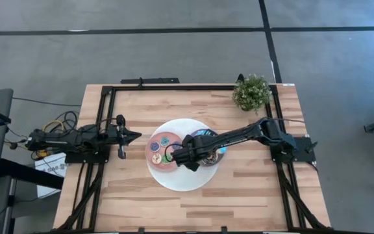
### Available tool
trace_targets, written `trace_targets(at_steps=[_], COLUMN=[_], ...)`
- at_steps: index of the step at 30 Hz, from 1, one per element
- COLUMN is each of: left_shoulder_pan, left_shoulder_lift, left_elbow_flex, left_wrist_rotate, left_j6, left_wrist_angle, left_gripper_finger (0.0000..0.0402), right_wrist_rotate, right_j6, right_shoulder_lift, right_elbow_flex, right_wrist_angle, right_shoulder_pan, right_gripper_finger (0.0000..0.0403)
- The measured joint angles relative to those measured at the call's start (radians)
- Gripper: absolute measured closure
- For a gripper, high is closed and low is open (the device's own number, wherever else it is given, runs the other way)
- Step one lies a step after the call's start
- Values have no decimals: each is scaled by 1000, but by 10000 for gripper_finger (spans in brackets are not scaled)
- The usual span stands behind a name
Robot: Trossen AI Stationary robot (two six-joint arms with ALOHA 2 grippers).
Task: Pick & Place donuts
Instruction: Put the big light green donut on the violet plate, then return to Home Position
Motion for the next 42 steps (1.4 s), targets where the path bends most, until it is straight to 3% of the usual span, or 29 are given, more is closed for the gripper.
trace_targets(at_steps=[30, 38, 42], left_shoulder_pan=[0, 0, 0], left_shoulder_lift=[0, 0, 0], left_elbow_flex=[0, 0, 0], left_wrist_rotate=[0, 0, 0], left_j6=[0, 0, 0], left_wrist_angle=[0, 0, 0], left_gripper_finger=[401, 401, 401], right_wrist_rotate=[12, 13, 73], right_j6=[-11, -16, -47], right_shoulder_lift=[-6, -5, -6], right_elbow_flex=[0, 15, 84], right_wrist_angle=[-5, -26, -83], right_shoulder_pan=[1, 1, 19], right_gripper_finger=[196, 187, 193])
